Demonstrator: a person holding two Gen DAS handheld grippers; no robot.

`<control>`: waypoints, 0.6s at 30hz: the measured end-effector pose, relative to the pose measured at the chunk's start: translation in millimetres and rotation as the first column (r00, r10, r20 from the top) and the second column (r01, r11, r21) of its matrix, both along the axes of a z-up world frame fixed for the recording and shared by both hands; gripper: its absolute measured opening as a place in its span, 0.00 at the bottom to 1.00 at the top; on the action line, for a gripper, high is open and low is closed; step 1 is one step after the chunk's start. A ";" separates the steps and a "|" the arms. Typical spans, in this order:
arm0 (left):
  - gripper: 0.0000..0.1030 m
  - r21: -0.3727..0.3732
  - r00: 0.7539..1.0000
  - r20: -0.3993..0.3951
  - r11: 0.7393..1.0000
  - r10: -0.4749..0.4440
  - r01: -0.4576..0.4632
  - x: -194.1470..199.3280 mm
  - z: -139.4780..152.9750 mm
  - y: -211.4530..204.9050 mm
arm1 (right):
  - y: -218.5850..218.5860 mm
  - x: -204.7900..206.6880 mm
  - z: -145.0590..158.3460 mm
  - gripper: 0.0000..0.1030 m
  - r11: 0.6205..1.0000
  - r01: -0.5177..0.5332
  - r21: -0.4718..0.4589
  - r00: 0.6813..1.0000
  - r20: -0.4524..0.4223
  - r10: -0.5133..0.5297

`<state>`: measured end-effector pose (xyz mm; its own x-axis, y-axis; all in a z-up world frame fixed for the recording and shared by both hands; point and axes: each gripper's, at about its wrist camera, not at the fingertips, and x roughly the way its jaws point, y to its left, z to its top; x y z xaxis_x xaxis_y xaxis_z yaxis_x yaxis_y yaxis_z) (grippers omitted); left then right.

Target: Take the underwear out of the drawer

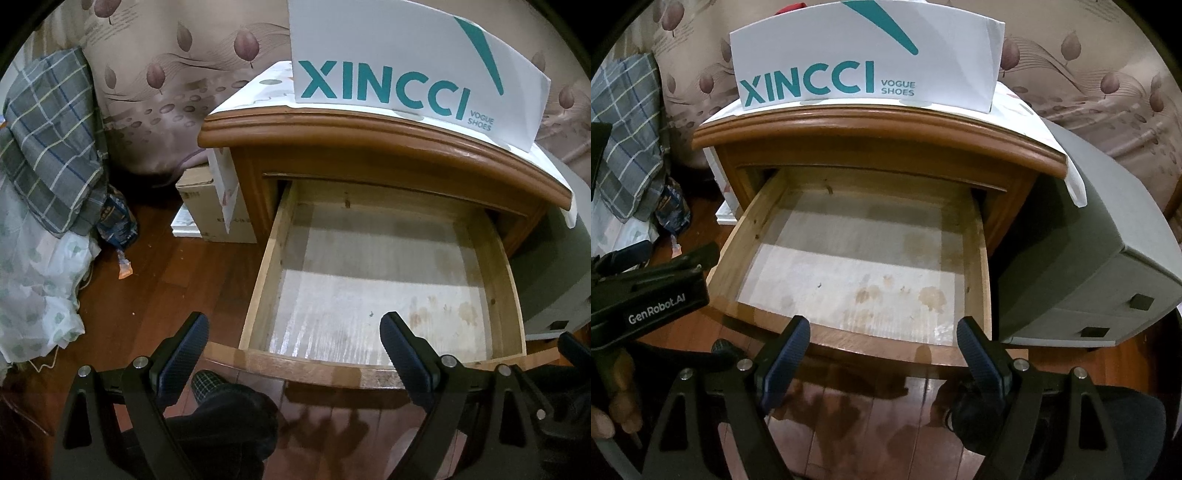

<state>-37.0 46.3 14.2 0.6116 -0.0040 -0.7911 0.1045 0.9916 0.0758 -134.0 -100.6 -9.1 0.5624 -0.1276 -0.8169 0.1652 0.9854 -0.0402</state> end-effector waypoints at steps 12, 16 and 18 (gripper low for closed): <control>0.90 -0.015 1.000 -0.004 1.000 -0.021 0.021 0.9 2.5 2.0 | 2.3 0.8 -2.3 0.81 1.000 -0.005 -0.002 1.000 -0.004 0.005; 0.90 -0.005 1.000 -0.002 1.000 -0.029 0.029 2.3 3.2 -0.7 | 3.2 1.7 -3.4 0.81 1.000 -0.008 -0.002 1.000 -0.007 0.008; 0.90 -0.006 1.000 -0.001 1.000 -0.021 0.021 2.1 3.3 -0.4 | 3.6 2.7 -3.6 0.81 1.000 -0.009 -0.006 1.000 -0.007 0.009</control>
